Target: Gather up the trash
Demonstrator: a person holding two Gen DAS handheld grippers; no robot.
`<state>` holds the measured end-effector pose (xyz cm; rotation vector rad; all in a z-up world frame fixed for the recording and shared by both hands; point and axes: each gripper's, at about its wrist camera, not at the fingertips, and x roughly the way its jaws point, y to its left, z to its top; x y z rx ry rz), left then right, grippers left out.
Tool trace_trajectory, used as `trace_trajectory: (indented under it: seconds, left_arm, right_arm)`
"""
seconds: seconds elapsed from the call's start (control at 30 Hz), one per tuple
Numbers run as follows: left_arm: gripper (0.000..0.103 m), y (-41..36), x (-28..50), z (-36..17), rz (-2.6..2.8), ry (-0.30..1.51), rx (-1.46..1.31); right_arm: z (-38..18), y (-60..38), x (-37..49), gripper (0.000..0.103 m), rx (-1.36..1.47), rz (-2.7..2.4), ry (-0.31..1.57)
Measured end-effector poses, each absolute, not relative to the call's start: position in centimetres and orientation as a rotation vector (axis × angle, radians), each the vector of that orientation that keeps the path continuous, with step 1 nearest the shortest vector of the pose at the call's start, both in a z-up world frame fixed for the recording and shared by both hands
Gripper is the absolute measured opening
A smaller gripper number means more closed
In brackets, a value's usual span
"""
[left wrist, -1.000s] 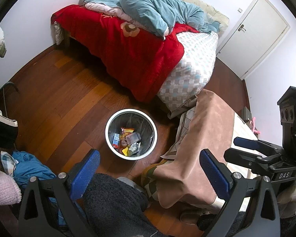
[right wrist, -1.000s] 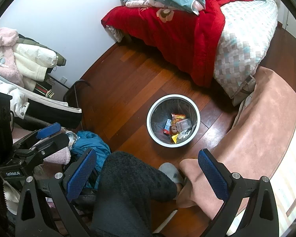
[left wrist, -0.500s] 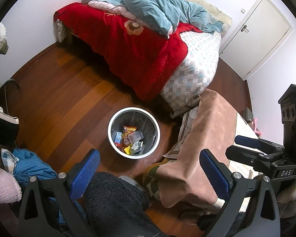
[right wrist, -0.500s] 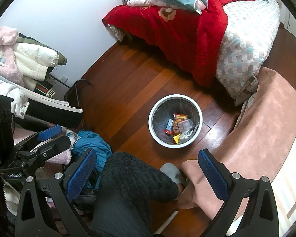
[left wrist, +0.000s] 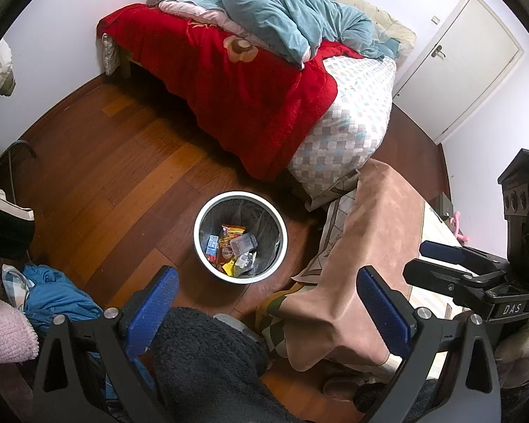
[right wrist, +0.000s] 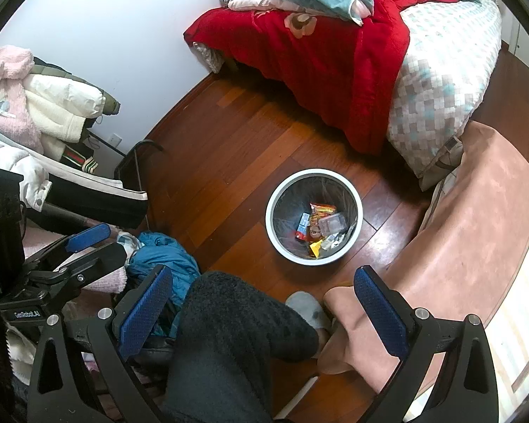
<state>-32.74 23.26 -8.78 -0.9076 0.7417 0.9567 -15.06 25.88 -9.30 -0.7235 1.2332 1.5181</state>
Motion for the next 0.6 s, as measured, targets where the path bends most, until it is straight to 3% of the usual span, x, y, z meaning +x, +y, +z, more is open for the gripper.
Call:
trace_trajectory:
  seconds: [0.6]
  left_arm:
    - [0.103, 22.94, -32.84, -8.57, 0.963, 0.727, -0.898]
  right_arm:
    - [-9.06, 25.79, -15.11, 0.103, -0.722, 1.529, 1.228]
